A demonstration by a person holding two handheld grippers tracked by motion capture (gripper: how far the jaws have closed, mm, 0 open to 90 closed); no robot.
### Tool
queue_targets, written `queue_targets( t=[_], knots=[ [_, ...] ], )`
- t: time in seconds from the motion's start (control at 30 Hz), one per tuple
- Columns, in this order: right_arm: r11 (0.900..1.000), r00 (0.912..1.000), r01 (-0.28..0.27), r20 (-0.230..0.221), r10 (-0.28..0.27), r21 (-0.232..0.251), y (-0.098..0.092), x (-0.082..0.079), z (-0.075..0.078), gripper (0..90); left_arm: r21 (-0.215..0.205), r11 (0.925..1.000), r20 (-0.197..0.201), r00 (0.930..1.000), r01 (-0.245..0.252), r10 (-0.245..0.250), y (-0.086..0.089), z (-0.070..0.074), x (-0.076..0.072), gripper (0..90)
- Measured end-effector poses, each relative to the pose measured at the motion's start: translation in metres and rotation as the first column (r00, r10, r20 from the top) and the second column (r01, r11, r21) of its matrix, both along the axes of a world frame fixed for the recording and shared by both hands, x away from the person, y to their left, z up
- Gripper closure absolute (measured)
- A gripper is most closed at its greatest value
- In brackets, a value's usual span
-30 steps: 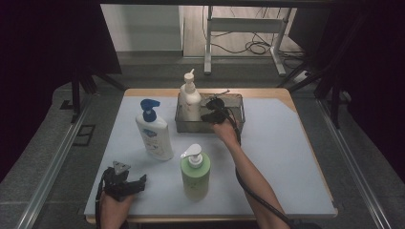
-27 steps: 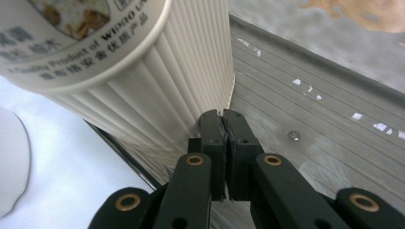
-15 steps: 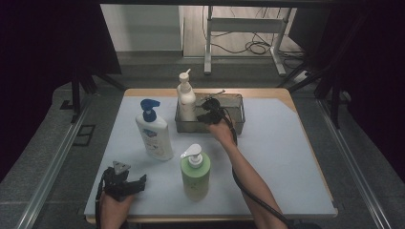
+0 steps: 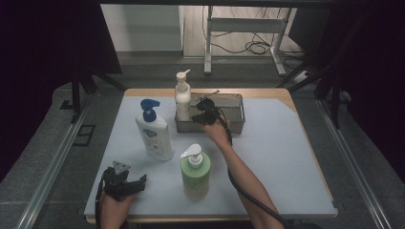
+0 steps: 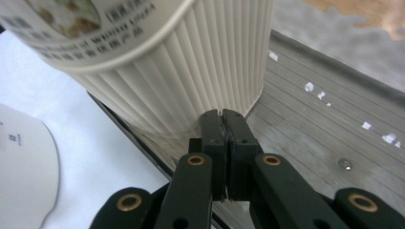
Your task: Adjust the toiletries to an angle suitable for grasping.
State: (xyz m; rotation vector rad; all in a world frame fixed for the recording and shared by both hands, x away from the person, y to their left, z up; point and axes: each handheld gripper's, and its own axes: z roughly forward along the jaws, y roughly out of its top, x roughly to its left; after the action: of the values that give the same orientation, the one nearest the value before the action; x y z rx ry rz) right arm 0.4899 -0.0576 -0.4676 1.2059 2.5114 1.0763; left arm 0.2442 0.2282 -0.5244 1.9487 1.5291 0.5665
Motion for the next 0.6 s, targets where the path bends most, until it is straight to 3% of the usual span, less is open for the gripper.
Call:
queue_targets(
  t=[0.27, 0.6],
  knots=[
    [1.000, 0.9996, -0.015, 0.023, 0.015, 0.006, 0.0046, -0.0034, 0.0078, 88.9, 0.002, 1.0000, -0.001, 1.0000, 0.000, 0.000, 0.0000, 0.0001, 0.0001, 11.8],
    [1.000, 0.9998, -0.009, 0.018, 0.008, 0.028, 0.0024, -0.0029, 0.0073, 86.4, 0.003, 1.0000, -0.002, 1.0000, 0.000, 0.000, 0.0000, 0.0002, 0.0003, 11.8]
  ],
)
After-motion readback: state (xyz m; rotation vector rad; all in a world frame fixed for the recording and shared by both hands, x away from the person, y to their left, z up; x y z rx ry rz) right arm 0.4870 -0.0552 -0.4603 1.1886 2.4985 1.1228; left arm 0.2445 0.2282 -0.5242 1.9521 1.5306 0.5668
